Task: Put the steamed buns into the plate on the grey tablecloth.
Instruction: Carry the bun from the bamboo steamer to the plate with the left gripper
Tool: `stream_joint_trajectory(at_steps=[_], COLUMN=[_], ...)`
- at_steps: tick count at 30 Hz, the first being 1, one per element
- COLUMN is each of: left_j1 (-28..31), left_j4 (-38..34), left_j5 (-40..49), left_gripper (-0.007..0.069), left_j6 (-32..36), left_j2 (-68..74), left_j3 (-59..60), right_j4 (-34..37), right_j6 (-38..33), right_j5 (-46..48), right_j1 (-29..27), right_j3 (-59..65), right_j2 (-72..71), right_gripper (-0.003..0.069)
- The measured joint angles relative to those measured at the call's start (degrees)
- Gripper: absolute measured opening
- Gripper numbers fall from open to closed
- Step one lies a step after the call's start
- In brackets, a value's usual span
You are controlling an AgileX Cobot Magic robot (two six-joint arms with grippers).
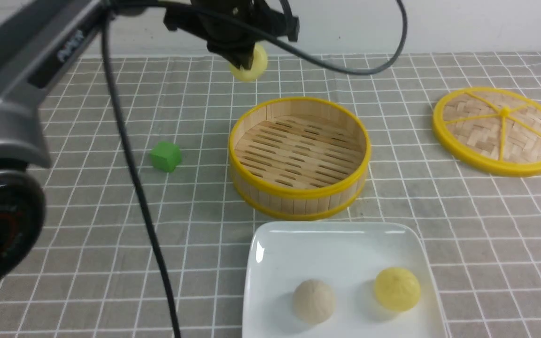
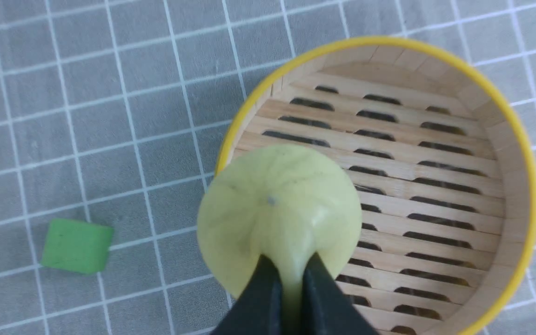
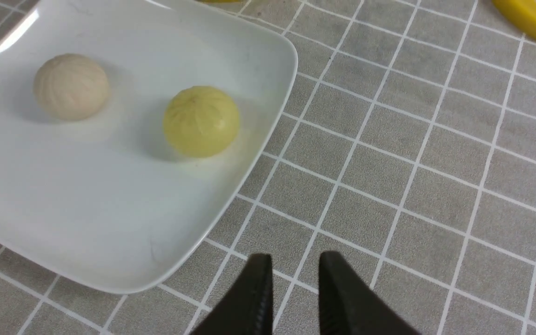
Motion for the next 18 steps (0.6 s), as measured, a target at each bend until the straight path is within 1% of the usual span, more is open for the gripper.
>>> stream_joint_trajectory(at_steps=[3,6,8,10,12,13,15,17,18], left_j1=[0.0,0.0,0.0,0.0,-1.3,-2.0,-4.4,-6.3,-8.5], left_j4=[-1.1,-5.2,-10.8,-13.7,-17.3,-17.3,-16.9,-16.2,-15.5], left_j5=[0.1,0.1,0.1,0.1,0.1,0.1,-0.1,-0.1,-0.1], left_gripper=[0.0020,0.0020,0.0020,0.0020,0.0020,0.0020,0.0020,0.0020,0.0020], left_j6=[0.3,0.4,1.2,2.3,4.4,4.7,4.9,4.9,4.9], left_j2=[-1.7,-2.2,-2.3,-2.7,-4.7,-5.7,-9.4,-11.7,-13.6], left_j3=[-0.1,-0.1,1.2,2.7,8.7,10.4,18.2,23.2,27.3], right_j4=[0.0,0.0,0.0,0.0,0.0,0.0,0.0,0.0,0.0], right_j6=[0.0,0.0,0.2,0.2,0.4,0.4,0.4,0.4,0.5], right_j5=[0.0,0.0,0.0,0.0,0.0,0.0,0.0,0.1,0.1], right_j1=[0.0,0.0,0.0,0.0,0.0,0.0,0.0,0.0,0.0], right_j3=[0.0,0.0,0.0,0.0,0.0,0.0,0.0,0.0,0.0], right_j2=[0.0,0.0,0.0,0.0,0.0,0.0,0.0,0.0,0.0], right_gripper=[0.0176,0.0180,0.0182,0.0183,0.0187,0.0188,0.0192,0.0195,0.0197])
